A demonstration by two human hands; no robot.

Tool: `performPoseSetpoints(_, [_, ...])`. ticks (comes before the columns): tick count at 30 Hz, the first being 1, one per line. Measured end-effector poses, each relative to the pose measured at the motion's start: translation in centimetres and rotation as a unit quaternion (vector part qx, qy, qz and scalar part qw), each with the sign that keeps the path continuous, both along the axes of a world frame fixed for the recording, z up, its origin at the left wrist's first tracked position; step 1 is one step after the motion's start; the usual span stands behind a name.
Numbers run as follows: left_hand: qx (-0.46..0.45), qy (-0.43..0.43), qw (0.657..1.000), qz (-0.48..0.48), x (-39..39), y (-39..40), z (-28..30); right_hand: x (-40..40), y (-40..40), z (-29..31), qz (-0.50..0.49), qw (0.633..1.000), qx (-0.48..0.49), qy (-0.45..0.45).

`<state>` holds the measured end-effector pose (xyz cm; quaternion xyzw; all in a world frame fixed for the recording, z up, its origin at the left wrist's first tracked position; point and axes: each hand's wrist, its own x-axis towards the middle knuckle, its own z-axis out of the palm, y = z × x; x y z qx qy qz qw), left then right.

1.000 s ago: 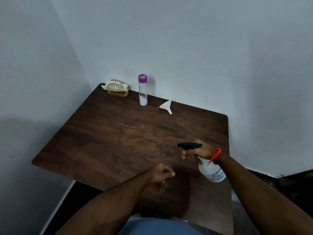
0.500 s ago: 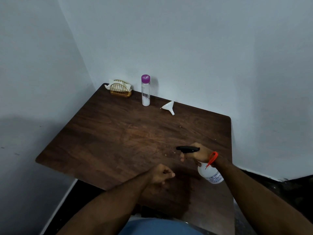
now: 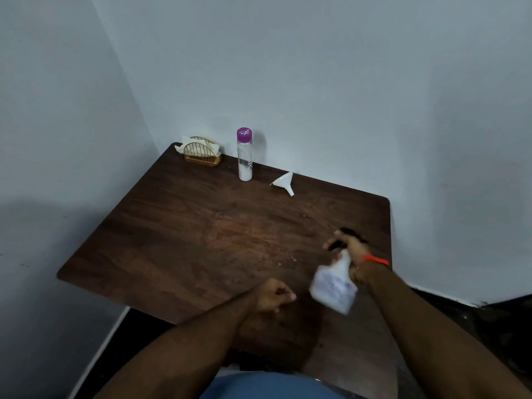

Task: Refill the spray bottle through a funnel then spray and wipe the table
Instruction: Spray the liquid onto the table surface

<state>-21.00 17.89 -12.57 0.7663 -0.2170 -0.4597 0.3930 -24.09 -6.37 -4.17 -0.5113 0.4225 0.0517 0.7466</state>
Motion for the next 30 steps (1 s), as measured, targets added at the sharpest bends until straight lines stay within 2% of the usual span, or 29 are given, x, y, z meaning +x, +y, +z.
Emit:
performPoseSetpoints(2, [0.001,-0.003,1.000,0.004,0.1,0.1,0.0,-0.6,1.5,0.3,0.157,0.984,-0.089,-0.002])
performPoseSetpoints(3, [0.005,-0.005,1.000,0.006,0.3,0.2,0.0,-0.7,1.8,0.2,0.173,0.978,-0.118,0.001])
performPoseSetpoints(7, [0.013,-0.014,1.000,0.009,0.8,0.4,0.2,-0.8,1.6,0.2,0.233,0.964,-0.123,0.023])
performPoseSetpoints(13, [0.020,-0.019,1.000,-0.008,0.9,0.6,0.0,-0.4,2.1,0.9,0.259,0.954,-0.149,-0.011])
performPoseSetpoints(18, [0.014,-0.011,1.000,-0.014,0.8,0.0,0.5,-0.5,2.4,1.5,0.303,0.941,-0.150,0.022])
performPoseSetpoints(24, [0.013,0.005,1.000,-0.002,0.7,-0.4,0.7,-0.7,2.7,1.6,0.308,0.939,-0.153,0.014])
performPoseSetpoints(30, [0.014,-0.002,1.000,-0.011,0.5,-0.2,0.4,-0.8,2.4,0.8,0.279,0.937,-0.205,0.042])
